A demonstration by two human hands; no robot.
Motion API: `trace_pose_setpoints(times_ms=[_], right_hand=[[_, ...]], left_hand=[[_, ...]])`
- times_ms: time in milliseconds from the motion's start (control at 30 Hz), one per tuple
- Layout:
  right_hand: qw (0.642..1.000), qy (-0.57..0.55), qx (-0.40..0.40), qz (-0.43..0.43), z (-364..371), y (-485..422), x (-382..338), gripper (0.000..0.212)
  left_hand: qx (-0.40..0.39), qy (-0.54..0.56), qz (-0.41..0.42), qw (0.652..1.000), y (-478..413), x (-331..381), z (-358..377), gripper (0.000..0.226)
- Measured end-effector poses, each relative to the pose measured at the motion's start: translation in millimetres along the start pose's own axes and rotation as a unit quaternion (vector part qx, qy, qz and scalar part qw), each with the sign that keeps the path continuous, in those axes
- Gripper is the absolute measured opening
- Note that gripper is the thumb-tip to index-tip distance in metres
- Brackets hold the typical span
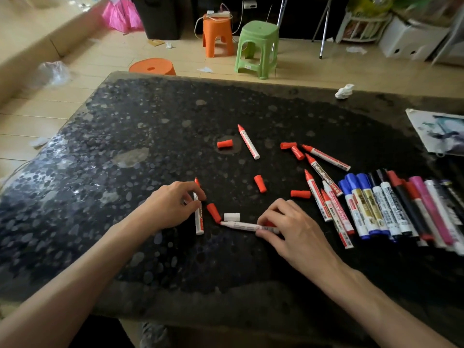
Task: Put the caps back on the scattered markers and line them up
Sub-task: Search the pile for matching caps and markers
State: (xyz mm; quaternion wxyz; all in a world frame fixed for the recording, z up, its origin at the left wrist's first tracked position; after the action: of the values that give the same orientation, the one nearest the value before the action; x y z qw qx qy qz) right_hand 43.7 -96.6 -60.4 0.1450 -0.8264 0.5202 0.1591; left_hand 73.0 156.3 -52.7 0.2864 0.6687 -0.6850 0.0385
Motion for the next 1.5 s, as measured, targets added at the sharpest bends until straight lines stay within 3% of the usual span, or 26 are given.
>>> trace_pose_setpoints(times_ms=[400, 700, 800, 933, 1100, 1500], right_hand=[[0.991, 0.023, 0.057, 0.117, -27.9, 2.0, 60.2, 0.015], [0.987, -0.021, 0.102, 0.12, -42.2, 10.8, 71.1, 0.012], [0.98, -0.064, 0.117, 0.147, -44.7, 10.5, 74.1, 0.01], [0.959, -0.157, 0.144, 0.186, -49.5, 16.2, 77.7, 0.009], [0.962, -0.151, 0.151, 0.169, -61.5, 23.4, 77.9, 0.02], [0.977, -0.104, 0.14, 0.12, -72.8, 27.8, 82.9, 0.022]], left_hand=[[0.052, -0.098, 0.012, 0.994, -12.2, 18.0, 12.9, 0.026], [0.081, 0.034, -0.054, 0.995, -15.1, 22.7, 8.8, 0.047], [0.103, 0.047, -0.065, 0.991, -16.9, 23.9, 5.2, 0.037], [0.127, 0.099, 0.039, 0.986, -16.1, 39.0, 7.3, 0.011], [0.095, 0.115, 0.163, 0.975, -13.2, 59.6, 12.4, 0.015], [0.077, 0.122, 0.191, 0.971, -20.8, 81.3, 18.6, 0.013]])
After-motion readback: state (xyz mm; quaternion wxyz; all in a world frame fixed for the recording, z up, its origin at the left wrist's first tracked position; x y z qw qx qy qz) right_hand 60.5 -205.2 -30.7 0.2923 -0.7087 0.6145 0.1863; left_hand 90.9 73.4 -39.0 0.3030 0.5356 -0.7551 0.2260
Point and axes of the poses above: each hand's wrist, its own y-axis away from the middle knuckle, its own z-axis out of the palm, x = y × z, the point moved 6 cm from there along -y, towards the middle knuckle, and after that the axes turned 3 degrees about z, right-handed, at the moved point
